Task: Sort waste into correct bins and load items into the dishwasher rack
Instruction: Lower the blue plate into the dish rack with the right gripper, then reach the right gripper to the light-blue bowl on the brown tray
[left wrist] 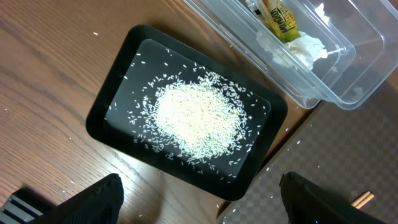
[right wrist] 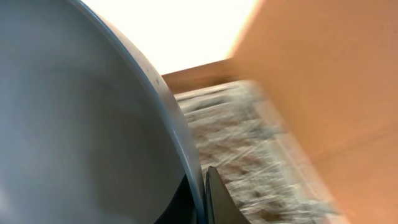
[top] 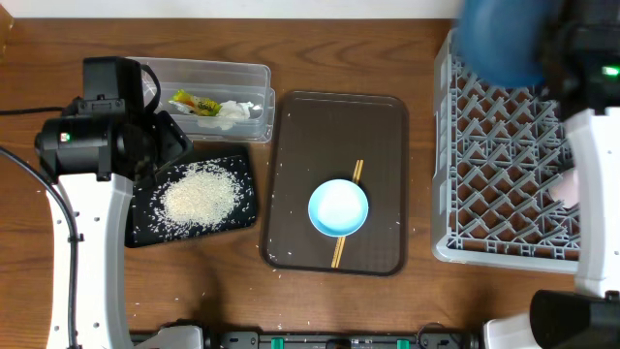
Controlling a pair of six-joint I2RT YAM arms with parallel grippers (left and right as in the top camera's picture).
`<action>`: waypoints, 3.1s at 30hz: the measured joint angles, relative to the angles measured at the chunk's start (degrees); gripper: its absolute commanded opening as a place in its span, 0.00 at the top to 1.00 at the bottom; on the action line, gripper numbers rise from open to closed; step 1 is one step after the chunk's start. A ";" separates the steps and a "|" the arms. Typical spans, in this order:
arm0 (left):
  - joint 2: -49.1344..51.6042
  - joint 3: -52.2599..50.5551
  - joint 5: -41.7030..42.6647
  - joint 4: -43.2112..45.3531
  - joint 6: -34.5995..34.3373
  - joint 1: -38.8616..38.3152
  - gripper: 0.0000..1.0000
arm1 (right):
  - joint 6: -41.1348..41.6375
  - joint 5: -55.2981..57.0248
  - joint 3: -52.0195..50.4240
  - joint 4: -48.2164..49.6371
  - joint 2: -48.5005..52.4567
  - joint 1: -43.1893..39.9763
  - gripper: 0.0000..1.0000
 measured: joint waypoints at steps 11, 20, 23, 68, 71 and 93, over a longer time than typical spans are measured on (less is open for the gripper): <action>0.00 0.00 1.44 -0.02 0.00 0.00 0.16 | -10.67 11.10 -0.33 9.01 2.38 -12.37 0.99; 0.00 0.00 1.53 -0.07 0.00 0.00 0.16 | -31.50 11.76 -6.51 28.61 2.40 -17.51 0.99; 0.00 0.00 1.66 -0.11 0.00 0.00 0.16 | -40.09 11.82 -10.99 38.62 2.40 -18.82 0.99; 0.00 0.00 1.66 -0.63 0.00 0.00 0.17 | -38.38 9.27 -21.86 44.57 13.55 -20.48 0.01; 0.00 0.00 1.66 -0.63 0.00 0.00 0.16 | -36.70 9.25 -21.86 44.48 13.42 -20.48 0.01; 0.00 0.00 1.66 -0.94 0.00 0.00 0.16 | -17.97 -38.21 -21.84 7.56 -8.76 -9.31 0.23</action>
